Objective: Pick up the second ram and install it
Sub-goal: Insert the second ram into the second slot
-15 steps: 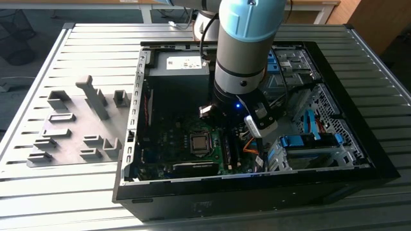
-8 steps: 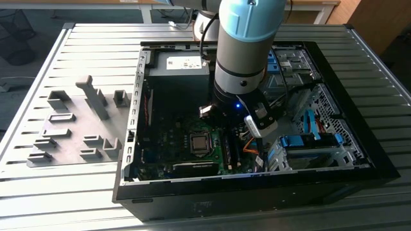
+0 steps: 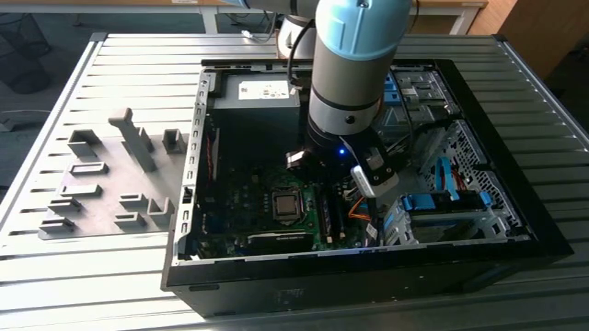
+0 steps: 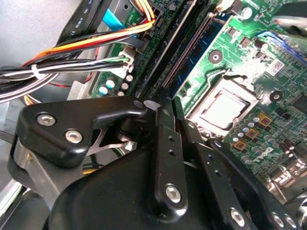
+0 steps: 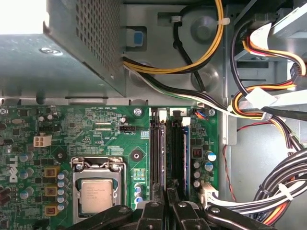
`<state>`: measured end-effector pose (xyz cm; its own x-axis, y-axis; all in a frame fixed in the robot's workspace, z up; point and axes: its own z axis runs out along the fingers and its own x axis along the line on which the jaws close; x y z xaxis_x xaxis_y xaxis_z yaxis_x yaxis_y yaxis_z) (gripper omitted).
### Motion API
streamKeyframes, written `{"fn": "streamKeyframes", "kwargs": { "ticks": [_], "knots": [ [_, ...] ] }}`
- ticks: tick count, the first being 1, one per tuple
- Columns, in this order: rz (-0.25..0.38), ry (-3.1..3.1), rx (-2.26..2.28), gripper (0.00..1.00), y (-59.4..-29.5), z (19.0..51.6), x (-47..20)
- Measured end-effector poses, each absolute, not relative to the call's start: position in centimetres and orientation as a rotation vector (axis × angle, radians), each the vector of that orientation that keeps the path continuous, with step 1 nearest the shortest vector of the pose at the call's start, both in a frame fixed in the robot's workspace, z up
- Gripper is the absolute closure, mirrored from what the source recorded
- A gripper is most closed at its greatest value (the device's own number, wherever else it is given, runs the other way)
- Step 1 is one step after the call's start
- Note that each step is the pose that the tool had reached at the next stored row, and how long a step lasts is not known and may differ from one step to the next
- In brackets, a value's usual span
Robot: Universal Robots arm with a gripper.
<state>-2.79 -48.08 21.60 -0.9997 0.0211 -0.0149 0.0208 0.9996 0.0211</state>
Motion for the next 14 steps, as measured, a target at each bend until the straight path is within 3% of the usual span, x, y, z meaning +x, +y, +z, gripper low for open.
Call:
{"fn": "streamKeyframes", "kwargs": {
  "ticks": [14],
  "knots": [
    [0.033, 3.126, 0.039, 0.86, -48.08, 21.34, -2.77]
  ]
}}
